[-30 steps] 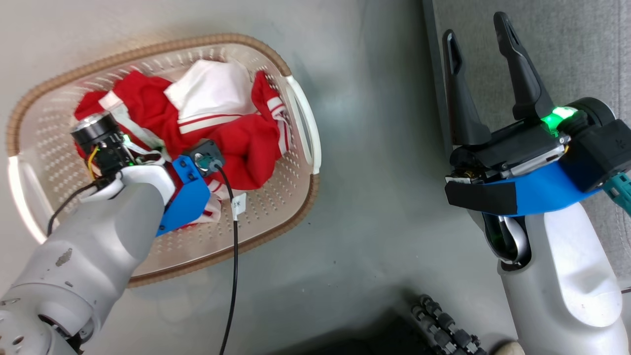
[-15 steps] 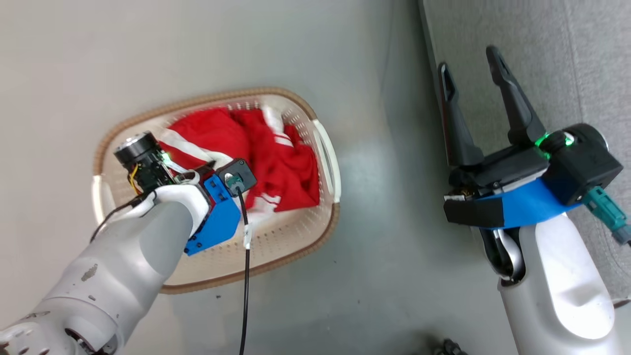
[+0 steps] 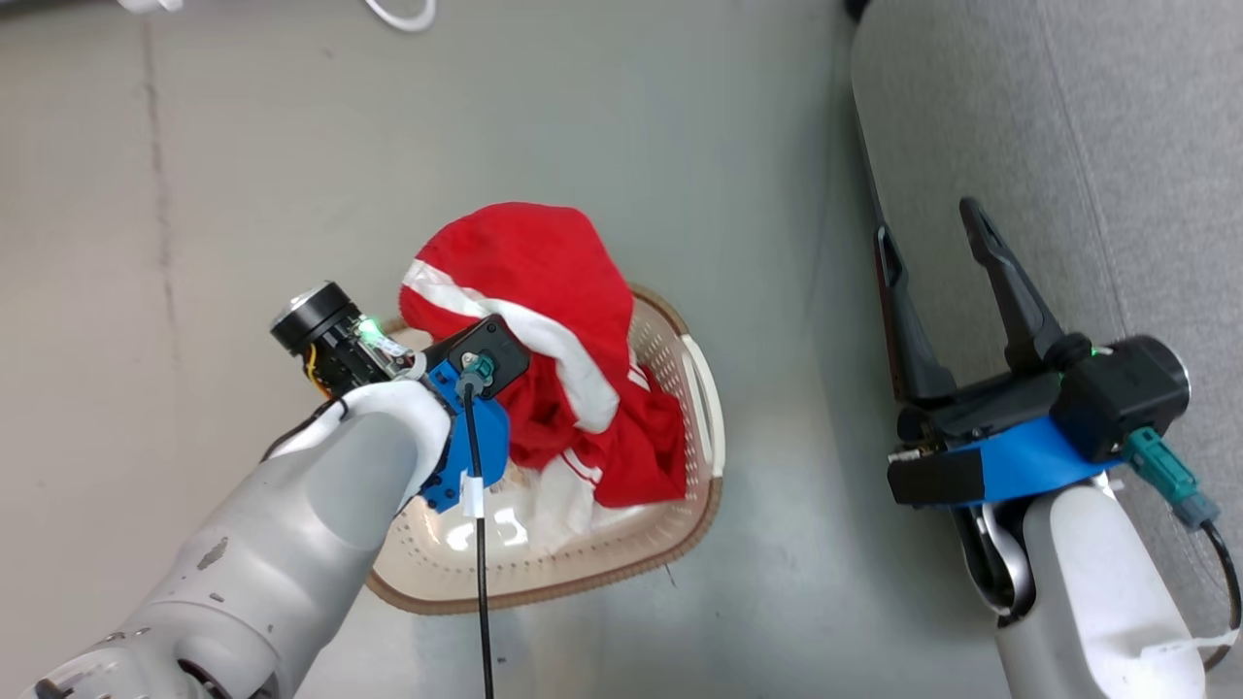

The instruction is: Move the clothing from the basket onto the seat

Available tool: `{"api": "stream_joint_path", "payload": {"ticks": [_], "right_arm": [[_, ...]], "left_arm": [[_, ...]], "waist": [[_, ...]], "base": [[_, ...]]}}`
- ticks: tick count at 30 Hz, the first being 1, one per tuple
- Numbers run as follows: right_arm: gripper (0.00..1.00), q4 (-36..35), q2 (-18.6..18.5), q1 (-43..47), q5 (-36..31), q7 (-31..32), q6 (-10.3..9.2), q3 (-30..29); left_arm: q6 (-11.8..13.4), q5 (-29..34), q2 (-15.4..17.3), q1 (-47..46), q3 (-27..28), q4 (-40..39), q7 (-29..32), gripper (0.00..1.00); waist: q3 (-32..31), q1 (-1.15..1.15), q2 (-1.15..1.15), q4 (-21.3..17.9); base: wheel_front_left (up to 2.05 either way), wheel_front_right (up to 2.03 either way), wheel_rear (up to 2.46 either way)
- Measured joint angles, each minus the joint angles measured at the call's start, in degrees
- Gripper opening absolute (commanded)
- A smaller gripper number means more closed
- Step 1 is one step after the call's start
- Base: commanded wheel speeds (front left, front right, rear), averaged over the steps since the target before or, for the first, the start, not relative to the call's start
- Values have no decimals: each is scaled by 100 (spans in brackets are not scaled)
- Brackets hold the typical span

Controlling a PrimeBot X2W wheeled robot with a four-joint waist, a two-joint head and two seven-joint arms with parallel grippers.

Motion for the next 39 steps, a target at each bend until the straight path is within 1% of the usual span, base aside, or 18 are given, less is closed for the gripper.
{"api": "stream_joint_path", "payload": {"ticks": [5, 11, 15, 20, 26, 33, 39], "right_arm": [[100, 79, 0, 236, -65, 0, 0, -80], [100, 174, 0, 519, -98, 0, 0, -105], [100, 236, 0, 730, -101, 0, 0, -122], [100, 290, 0, 979, -116, 0, 0, -131], [100, 349, -1, 1237, -123, 0, 0, -148], [100, 425, -1, 1528, -137, 0, 0, -167], [100, 430, -1, 1674, -137, 0, 0, -183]], "left_arm": [[0, -300, -146, 32, 179, -33, -212, 0], [0, -583, -224, 113, 420, -198, -302, 0], [54, -719, -249, 165, 698, -546, -319, 0], [243, -711, -153, 366, 1045, -1207, -320, 0], [404, -642, -40, 682, 1424, -1895, -320, 0], [483, -547, -9, 1219, 1674, -2474, -320, 0], [526, -455, 9, 1553, 1744, -2808, -322, 0]], "waist": [[-431, 0, 0, 160], [-951, 0, 0, 293], [-1291, 0, 0, 353], [-1692, 0, 0, 400], [-2097, 0, 0, 448], [-2527, 0, 0, 525], [-2775, -1, 0, 629]], "base": [[0, 0, 0], [0, 0, 0], [0, 0, 0], [0, 0, 0], [0, 0, 0], [0, 0, 0], [0, 0, 0]]}}
